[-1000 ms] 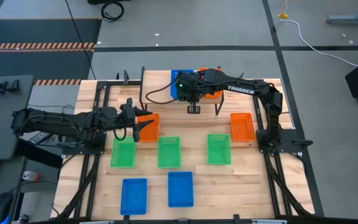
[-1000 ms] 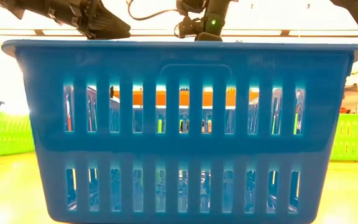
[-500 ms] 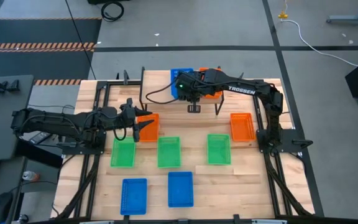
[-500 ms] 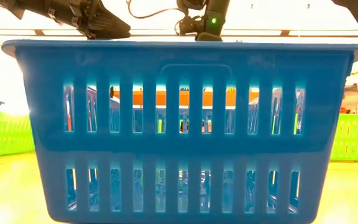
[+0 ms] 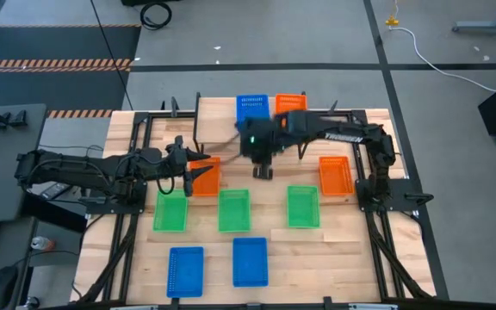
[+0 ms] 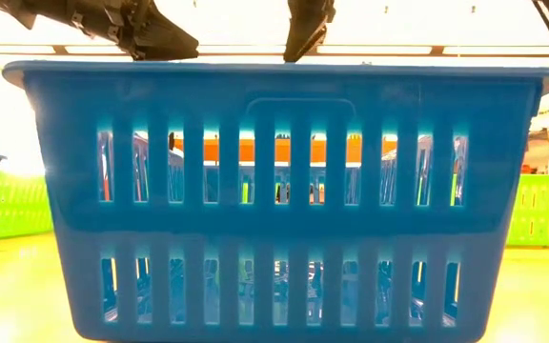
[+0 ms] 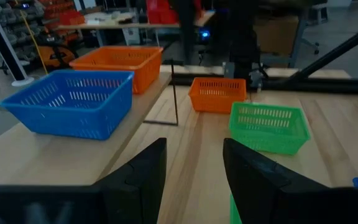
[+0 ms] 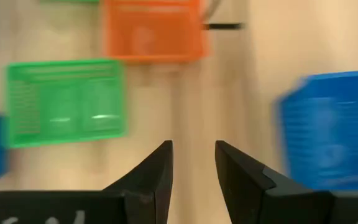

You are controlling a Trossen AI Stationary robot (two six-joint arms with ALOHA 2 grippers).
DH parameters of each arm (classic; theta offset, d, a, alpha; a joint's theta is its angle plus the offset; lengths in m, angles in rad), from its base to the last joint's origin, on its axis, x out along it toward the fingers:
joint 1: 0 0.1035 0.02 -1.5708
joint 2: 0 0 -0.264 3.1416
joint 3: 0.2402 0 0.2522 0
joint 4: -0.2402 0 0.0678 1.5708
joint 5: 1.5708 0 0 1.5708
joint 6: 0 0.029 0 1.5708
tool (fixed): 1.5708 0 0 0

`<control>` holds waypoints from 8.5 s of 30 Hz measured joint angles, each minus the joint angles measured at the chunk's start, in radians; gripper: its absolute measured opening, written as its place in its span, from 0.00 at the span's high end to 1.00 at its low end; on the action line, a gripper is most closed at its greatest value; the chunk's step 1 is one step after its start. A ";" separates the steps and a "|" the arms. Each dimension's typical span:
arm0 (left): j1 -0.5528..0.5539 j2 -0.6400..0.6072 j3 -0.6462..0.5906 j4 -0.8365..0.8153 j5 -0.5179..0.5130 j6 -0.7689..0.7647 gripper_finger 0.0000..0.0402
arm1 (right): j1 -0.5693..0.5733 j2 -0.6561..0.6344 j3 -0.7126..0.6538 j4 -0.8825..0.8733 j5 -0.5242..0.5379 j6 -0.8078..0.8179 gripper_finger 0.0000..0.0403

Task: Stack baskets on shelf by color
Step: Put the middle green bin on the shelf

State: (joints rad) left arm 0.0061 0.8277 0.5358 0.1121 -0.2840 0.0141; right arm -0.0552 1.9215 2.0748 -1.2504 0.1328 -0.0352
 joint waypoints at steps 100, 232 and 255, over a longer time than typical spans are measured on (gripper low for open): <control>-0.350 0.908 0.765 -0.883 0.002 -0.240 0.98 | 0.559 -0.799 -0.987 0.107 0.317 0.839 0.68; 0.391 0.820 0.977 -1.269 0.026 0.359 0.77 | 0.560 -0.793 -0.987 0.159 0.356 0.784 0.68; 0.390 0.820 0.978 -1.221 0.015 0.278 0.78 | 0.560 -0.793 -0.987 0.160 0.355 0.784 0.68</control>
State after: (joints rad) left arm 0.3962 1.6474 1.5135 -1.1091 -0.2687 0.2922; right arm 0.5045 1.1286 1.0882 -1.0904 0.4882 0.7490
